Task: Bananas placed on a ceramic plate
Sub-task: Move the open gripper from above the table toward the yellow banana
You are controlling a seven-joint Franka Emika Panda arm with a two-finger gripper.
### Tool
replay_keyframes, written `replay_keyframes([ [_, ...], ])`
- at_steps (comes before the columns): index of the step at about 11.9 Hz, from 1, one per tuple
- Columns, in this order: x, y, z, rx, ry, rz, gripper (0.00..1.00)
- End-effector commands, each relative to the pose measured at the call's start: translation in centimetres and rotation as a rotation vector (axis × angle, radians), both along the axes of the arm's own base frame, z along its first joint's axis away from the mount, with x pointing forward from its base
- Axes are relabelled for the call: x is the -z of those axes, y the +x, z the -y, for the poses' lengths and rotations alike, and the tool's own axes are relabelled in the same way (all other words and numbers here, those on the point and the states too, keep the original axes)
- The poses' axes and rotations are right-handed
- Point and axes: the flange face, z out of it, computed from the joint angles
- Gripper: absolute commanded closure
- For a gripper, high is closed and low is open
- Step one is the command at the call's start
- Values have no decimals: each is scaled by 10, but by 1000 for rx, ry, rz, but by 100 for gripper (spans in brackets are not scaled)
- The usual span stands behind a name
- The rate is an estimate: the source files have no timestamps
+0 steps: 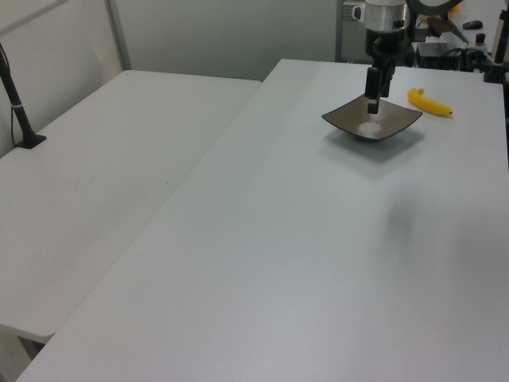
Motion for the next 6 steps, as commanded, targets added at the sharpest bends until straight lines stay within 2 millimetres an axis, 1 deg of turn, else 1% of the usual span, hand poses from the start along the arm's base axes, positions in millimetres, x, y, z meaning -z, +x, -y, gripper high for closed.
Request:
replay_keyframes([
  [1, -1, -3, -1, 18, -10, 0, 0],
  [2, -1, -2, 7, 37, -9, -2, 0],
  [3, -3, -1, 9, 44, -9, 7, 0],
  [5, 1, 2, 16, 59, -8, 19, 0],
  [6, 1, 3, 26, 83, -7, 21, 0],
])
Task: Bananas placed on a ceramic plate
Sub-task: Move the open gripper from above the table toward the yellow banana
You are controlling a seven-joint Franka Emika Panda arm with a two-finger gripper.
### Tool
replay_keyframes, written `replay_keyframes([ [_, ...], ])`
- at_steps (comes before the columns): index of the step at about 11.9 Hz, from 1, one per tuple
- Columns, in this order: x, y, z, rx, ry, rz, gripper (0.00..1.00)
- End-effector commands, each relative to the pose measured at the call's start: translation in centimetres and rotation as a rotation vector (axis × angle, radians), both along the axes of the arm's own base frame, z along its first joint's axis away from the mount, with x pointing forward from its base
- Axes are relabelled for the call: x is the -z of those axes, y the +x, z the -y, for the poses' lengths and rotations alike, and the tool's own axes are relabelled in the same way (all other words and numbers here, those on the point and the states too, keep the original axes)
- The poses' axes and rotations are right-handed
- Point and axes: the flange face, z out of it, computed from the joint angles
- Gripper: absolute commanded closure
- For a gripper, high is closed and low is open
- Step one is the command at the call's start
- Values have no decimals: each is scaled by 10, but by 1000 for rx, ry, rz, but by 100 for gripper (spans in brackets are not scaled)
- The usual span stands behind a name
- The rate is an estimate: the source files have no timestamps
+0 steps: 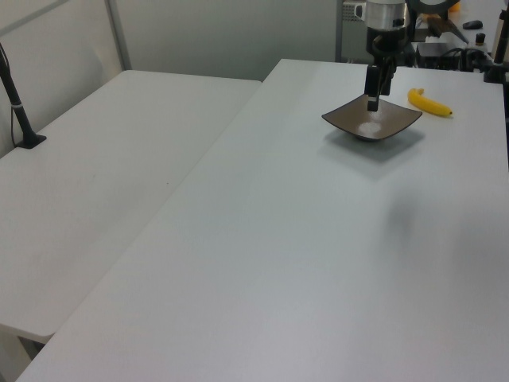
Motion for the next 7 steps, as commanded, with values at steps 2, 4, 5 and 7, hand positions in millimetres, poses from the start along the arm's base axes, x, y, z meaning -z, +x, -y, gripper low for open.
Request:
replay_keyframes([
  [2, -6, 6, 52, 111, -7, 56, 0],
  [4, -6, 14, 97, 186, -8, 121, 0],
  [5, -7, 13, 113, 210, -9, 124, 0],
  [7, -7, 8, 158, 282, -15, 138, 0],
])
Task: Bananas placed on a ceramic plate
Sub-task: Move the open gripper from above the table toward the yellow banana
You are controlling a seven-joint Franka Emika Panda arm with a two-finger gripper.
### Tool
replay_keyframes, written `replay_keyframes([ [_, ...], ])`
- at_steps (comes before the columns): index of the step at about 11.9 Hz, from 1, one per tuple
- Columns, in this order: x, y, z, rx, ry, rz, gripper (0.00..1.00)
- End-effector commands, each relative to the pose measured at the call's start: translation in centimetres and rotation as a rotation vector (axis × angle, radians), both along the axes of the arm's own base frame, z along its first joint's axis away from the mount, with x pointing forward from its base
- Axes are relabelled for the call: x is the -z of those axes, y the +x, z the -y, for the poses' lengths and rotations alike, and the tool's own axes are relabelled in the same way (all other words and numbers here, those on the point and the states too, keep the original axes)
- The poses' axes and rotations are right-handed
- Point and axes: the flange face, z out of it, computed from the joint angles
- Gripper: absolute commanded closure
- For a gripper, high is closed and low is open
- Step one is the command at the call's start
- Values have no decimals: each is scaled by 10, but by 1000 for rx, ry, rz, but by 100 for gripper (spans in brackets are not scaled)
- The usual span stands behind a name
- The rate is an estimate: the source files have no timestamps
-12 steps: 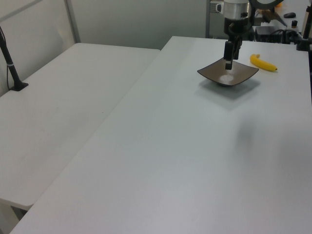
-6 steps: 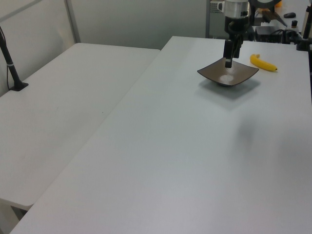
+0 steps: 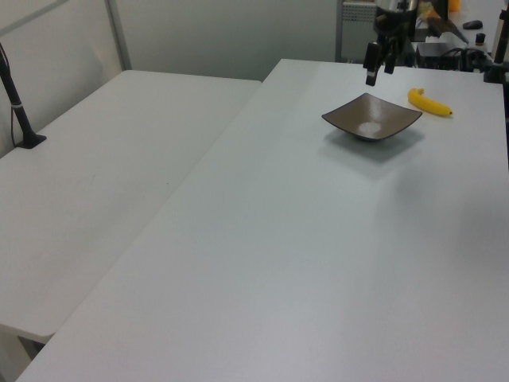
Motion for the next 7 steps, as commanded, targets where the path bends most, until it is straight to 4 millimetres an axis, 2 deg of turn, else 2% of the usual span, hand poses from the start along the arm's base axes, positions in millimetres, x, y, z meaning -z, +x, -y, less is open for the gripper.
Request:
replay_keyframes([
  [1, 1, -6, 68, 115, -18, 47, 0],
  [4, 13, -17, 146, 252, -35, 77, 0],
  [7, 43, -20, 205, 352, -58, 98, 0],
])
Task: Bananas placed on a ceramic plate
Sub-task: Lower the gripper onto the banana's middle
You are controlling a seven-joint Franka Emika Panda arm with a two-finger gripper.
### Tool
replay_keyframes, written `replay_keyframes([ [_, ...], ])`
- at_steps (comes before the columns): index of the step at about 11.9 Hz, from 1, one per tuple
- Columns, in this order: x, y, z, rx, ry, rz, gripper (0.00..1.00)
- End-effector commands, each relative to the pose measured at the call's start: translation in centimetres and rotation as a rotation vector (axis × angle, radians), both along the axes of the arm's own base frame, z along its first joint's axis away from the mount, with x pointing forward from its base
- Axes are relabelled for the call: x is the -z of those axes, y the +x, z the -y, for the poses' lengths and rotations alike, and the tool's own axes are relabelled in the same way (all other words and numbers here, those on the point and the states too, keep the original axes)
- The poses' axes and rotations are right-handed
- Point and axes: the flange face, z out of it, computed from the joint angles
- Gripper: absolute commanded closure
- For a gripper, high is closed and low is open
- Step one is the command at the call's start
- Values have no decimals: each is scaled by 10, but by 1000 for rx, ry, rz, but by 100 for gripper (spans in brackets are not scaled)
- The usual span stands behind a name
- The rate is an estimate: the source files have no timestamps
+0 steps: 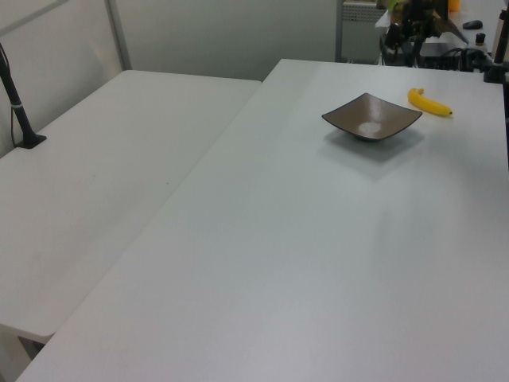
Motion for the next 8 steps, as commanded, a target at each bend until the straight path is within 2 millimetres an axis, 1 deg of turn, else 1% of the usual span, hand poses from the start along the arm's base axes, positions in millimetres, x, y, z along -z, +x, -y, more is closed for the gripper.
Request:
replay_keyframes([
  [1, 33, 0, 42, 69, -28, 11, 0],
  [4, 74, -2, 86, 146, -44, 21, 0],
  [6, 106, -4, 104, 170, -37, -24, 0],
  [7, 114, -5, 108, 171, -38, -38, 0],
  [8, 127, -9, 116, 180, -34, -57, 0],
])
